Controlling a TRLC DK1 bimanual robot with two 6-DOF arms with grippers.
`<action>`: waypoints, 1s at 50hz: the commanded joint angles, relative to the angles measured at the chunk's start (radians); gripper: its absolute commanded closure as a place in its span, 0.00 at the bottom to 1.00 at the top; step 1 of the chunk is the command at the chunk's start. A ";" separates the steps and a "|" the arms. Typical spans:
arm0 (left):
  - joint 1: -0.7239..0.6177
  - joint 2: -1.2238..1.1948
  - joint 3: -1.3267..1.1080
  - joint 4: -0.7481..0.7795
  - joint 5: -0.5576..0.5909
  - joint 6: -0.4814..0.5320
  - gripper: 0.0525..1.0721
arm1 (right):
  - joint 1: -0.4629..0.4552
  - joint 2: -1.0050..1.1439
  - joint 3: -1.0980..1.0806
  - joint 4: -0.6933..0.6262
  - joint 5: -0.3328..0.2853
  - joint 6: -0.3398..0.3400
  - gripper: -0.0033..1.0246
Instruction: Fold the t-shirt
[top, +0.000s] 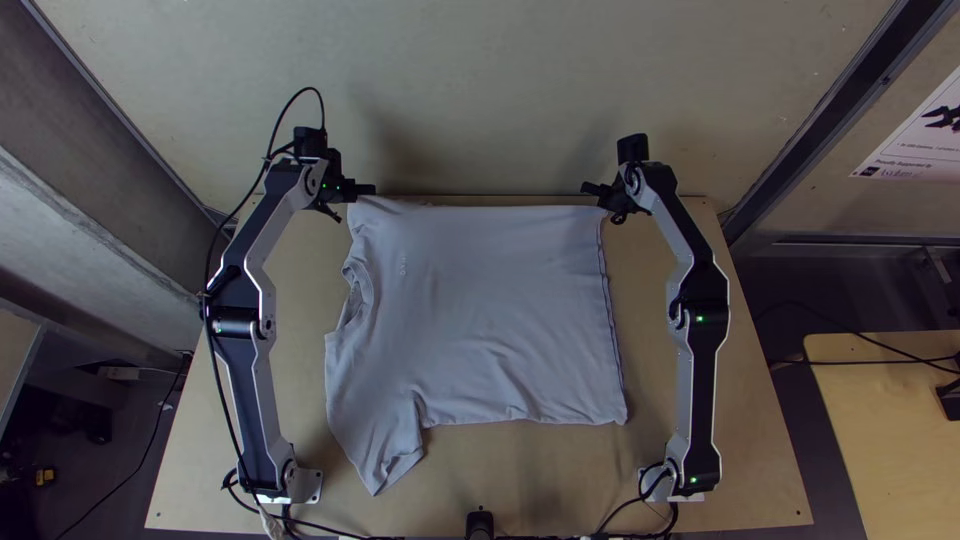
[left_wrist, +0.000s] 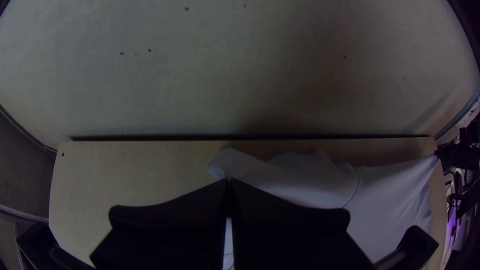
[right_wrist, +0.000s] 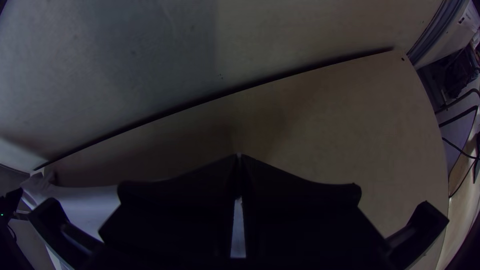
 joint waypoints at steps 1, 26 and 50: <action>0.020 -0.069 -0.069 -0.008 0.002 0.015 0.97 | -0.011 -0.061 -0.034 -0.028 0.015 -0.021 0.97; 0.014 -0.280 -0.410 0.077 0.024 0.016 0.97 | 0.021 -0.207 -0.229 -0.070 0.032 -0.022 0.97; 0.026 -0.464 -0.689 0.146 0.034 0.029 0.97 | 0.058 -0.393 -0.511 -0.042 0.113 -0.021 0.97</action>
